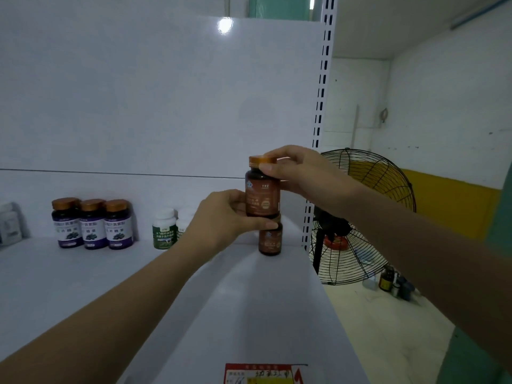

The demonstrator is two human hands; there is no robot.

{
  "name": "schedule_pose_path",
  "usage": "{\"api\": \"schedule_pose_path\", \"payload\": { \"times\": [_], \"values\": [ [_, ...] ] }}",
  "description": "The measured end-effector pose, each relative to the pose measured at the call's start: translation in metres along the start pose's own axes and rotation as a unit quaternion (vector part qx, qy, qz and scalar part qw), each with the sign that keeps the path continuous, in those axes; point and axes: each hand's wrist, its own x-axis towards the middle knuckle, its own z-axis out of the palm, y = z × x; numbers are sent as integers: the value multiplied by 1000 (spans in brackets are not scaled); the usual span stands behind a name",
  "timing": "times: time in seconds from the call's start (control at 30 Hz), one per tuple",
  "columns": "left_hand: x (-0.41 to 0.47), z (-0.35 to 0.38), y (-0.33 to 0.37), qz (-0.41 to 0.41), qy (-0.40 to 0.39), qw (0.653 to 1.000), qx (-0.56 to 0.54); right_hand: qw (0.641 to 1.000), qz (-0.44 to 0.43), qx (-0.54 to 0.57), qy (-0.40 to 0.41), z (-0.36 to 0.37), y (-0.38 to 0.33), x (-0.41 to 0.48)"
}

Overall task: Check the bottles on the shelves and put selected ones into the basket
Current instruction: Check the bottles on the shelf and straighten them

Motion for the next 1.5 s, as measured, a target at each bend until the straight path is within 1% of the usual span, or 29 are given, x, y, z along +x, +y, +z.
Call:
{"api": "schedule_pose_path", "payload": {
  "times": [0.07, 0.13, 0.27, 0.33, 0.4, 0.47, 0.53, 0.63, 0.73, 0.83, 0.93, 1.03, 1.13, 1.23, 1.27, 1.37, 1.4, 1.47, 1.5],
  "values": [
    [0, 4, -7, 11, 13, 999, 51, 999, 5, -35, -13, -1, 2, -4],
    [1, 6, -13, 14, 24, 997, 75, 994, 13, -111, -8, -2, 2, -4],
    [3, 7, -20, 18, 40, 991, 124, 960, -4, -279, 26, 0, -2, 6],
    [4, 9, -24, 17, 54, 988, 145, 943, -17, -331, 20, 3, -5, 12],
    [5, 11, -28, 8, 67, 985, 156, 933, -15, -360, 3, 5, -7, 19],
    [6, 13, -32, -5, 69, 983, 170, 926, -10, -377, -13, 8, -6, 28],
    [7, 15, -38, -29, 49, 978, 202, 925, -13, -379, -15, 12, -1, 38],
    [4, 17, -49, -75, -23, 956, 282, 923, -29, -383, 4, 19, 10, 57],
    [-1, 18, -63, -81, -107, 922, 362, 918, -41, -393, 19, 28, 28, 71],
    [-3, 23, -71, -91, -154, 897, 405, 913, -35, -406, 16, 38, 52, 77],
    [-2, 33, -74, -104, -171, 886, 419, 906, -24, -423, 13, 43, 75, 79],
    [-3, 38, -82, -118, -177, 874, 437, 901, -29, -432, 36, 47, 93, 76],
    [-8, 38, -95, -118, -191, 859, 461, 895, -61, -440, 42, 53, 112, 71],
    [-12, 39, -100, -112, -200, 853, 469, 888, -96, -447, 53, 54, 124, 68],
    [-13, 40, -100, -111, -200, 852, 470, 879, -111, -460, 59, 54, 125, 67],
    [-16, 41, -101, -110, -193, 854, 470, 830, -166, -524, 97, 59, 129, 63],
    [-17, 42, -102, -110, -190, 855, 470, 822, -169, -534, 105, 60, 130, 61],
    [-19, 42, -102, -111, -189, 855, 470, 827, -159, -523, 130, 61, 130, 58],
    [-19, 41, -102, -112, -191, 854, 471, 838, -147, -505, 148, 61, 129, 57]
  ]
}}
